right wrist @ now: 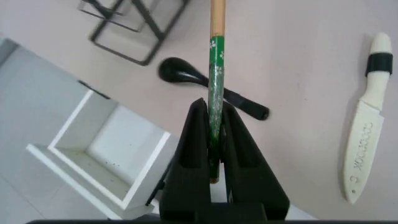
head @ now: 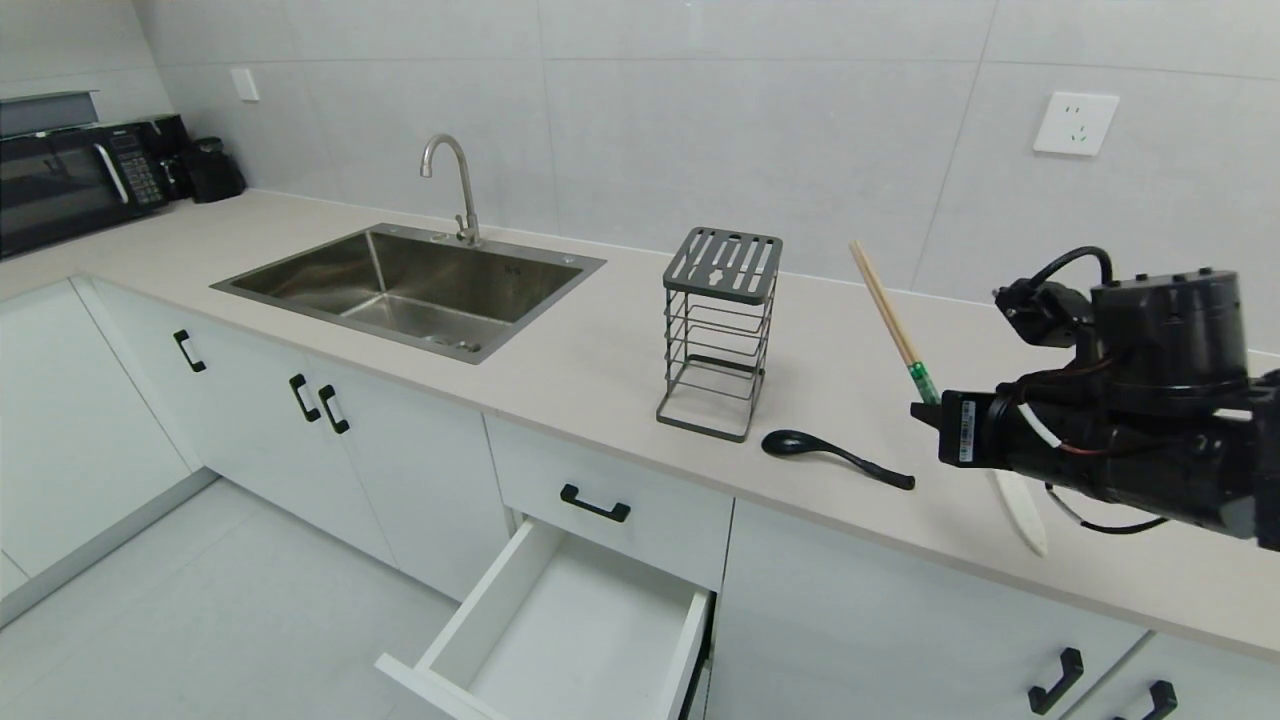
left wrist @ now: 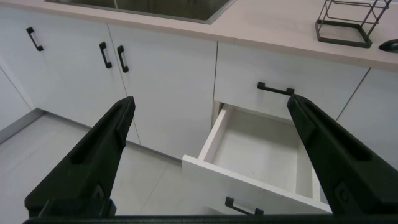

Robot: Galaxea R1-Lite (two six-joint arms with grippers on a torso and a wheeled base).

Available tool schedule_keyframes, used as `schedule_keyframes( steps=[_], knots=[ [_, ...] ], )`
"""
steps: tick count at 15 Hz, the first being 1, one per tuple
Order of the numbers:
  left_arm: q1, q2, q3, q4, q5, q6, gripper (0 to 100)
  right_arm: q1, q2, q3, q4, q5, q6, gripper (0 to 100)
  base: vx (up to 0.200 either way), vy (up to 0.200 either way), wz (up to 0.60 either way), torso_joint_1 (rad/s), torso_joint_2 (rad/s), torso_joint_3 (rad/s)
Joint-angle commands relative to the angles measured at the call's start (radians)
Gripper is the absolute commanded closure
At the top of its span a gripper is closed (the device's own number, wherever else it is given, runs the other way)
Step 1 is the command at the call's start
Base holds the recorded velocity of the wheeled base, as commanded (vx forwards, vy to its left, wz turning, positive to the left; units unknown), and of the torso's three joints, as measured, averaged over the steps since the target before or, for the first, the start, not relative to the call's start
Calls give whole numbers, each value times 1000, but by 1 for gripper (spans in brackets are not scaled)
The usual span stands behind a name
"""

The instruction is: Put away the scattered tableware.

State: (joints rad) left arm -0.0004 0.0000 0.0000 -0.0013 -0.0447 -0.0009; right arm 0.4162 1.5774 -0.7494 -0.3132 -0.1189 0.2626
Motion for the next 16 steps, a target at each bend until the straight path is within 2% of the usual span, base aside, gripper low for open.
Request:
schedule_keyframes(
  steps=[1, 4, 8, 10, 13, 16],
  knots=[
    [0, 0, 0, 0, 0, 1, 0, 73, -132, 12, -1, 4, -13, 100, 0, 0, 0, 0, 0, 0],
    [-1, 0, 0, 0, 0, 1, 0, 141, -205, 19, -1, 56, -148, 100, 0, 0, 0, 0, 0, 0],
    [0, 2, 0, 0, 0, -1, 0, 271, -254, 62, 0, 131, -167, 100, 0, 0, 0, 0, 0, 0],
    [-1, 2, 0, 0, 0, 1, 0, 360, -237, 68, 2, 131, -224, 100, 0, 0, 0, 0, 0, 0],
    [0, 0, 0, 0, 0, -1, 0, 415, -140, 27, 0, 128, -304, 100, 0, 0, 0, 0, 0, 0],
    [-1, 2, 0, 0, 0, -1, 0, 477, -54, -33, 0, 113, -304, 100, 0, 0, 0, 0, 0, 0]
  ],
)
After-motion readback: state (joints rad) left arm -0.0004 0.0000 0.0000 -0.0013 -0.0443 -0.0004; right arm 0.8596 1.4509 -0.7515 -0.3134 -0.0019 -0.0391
